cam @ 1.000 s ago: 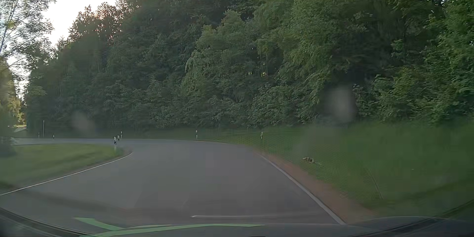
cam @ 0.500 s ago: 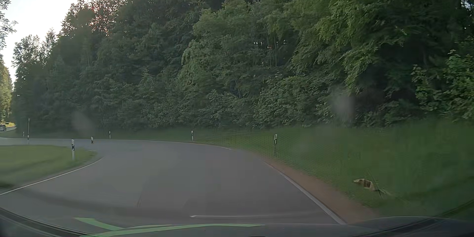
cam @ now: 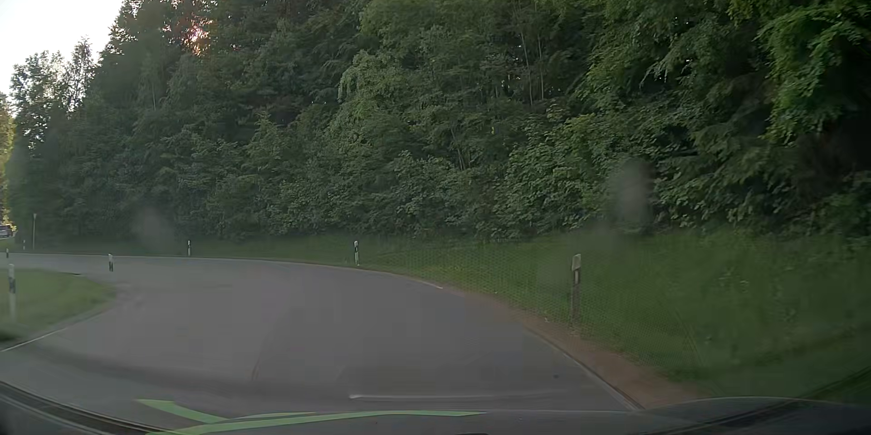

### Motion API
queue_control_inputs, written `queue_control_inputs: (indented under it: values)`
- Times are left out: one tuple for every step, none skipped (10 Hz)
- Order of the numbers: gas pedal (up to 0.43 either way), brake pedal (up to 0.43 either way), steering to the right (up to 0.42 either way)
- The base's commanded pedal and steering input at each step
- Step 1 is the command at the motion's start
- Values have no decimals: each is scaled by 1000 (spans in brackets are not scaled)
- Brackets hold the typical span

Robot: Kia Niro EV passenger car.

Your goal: Follow the waypoints while adhering to traffic rules and regulations

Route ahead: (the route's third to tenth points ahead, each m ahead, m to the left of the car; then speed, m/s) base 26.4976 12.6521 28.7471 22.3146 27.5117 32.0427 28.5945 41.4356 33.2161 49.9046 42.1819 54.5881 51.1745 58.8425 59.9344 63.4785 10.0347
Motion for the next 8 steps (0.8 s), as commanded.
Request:
queue_control_inputs:
  values:
    - [0,73,-58]
    - [0,67,-66]
    - [0,61,-72]
    - [0,55,-76]
    - [0,49,-79]
    - [0,49,-83]
    - [0,43,-92]
    - [0,43,-101]
